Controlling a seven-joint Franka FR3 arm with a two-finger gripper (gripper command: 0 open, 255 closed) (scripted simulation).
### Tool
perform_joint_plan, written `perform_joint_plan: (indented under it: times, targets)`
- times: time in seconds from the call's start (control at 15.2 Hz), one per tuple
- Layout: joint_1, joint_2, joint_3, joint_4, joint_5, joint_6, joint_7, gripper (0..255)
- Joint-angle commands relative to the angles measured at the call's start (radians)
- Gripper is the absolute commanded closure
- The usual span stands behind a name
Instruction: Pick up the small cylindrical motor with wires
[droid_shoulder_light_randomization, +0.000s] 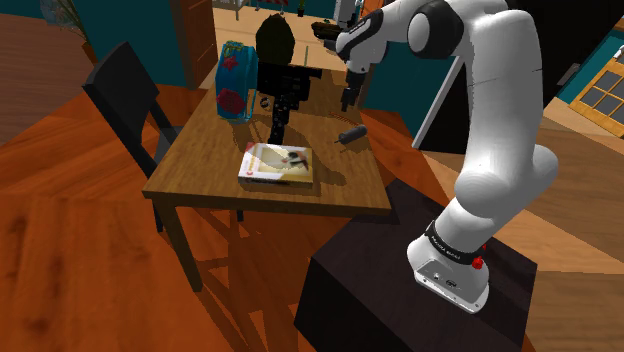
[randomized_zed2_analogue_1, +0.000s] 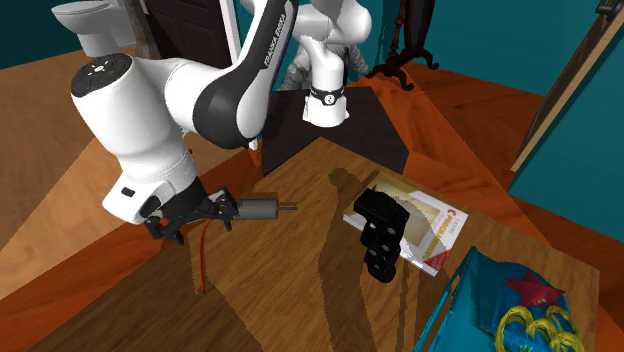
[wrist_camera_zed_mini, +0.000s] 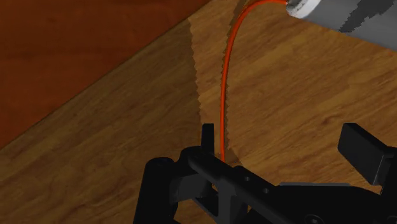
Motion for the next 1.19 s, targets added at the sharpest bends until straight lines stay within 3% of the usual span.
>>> perform_joint_plan:
  times: [0.0,0.13,0.73,0.79,1.12]
  targets:
    - [-0.031,0.088,0.015,0.100,0.020,-0.010,-0.015,0]
    - [-0.055,0.157,0.026,0.195,0.030,-0.034,-0.021,0]
    - [-0.063,0.217,0.039,0.193,0.045,0.027,-0.030,0]
    - [-0.063,0.216,0.039,0.192,0.045,0.027,-0.031,255]
    - [-0.063,0.215,0.039,0.192,0.044,0.026,-0.031,255]
